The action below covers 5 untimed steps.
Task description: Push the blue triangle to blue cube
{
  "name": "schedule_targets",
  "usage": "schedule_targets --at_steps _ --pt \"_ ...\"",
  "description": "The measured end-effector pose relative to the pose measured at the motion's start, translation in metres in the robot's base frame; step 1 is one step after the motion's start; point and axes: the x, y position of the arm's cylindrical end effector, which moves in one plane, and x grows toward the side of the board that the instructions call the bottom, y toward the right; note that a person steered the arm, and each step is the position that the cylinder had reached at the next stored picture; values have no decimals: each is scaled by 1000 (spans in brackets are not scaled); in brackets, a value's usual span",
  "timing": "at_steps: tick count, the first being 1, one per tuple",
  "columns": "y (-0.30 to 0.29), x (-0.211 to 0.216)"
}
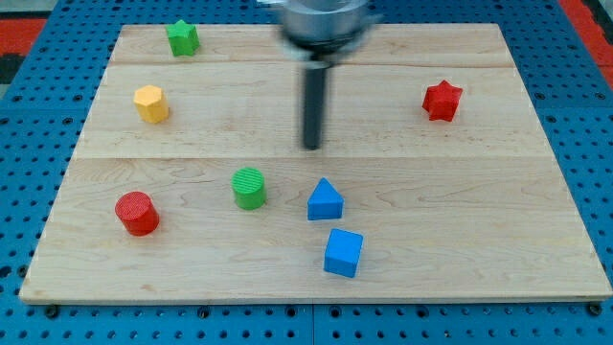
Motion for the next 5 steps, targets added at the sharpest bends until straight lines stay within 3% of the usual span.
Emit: schedule_targets --at_steps 1,2,3,4,5 --pt "-131 12" --pt "-76 15" --pt "23 11" --pt "90 54" --pt "89 67"
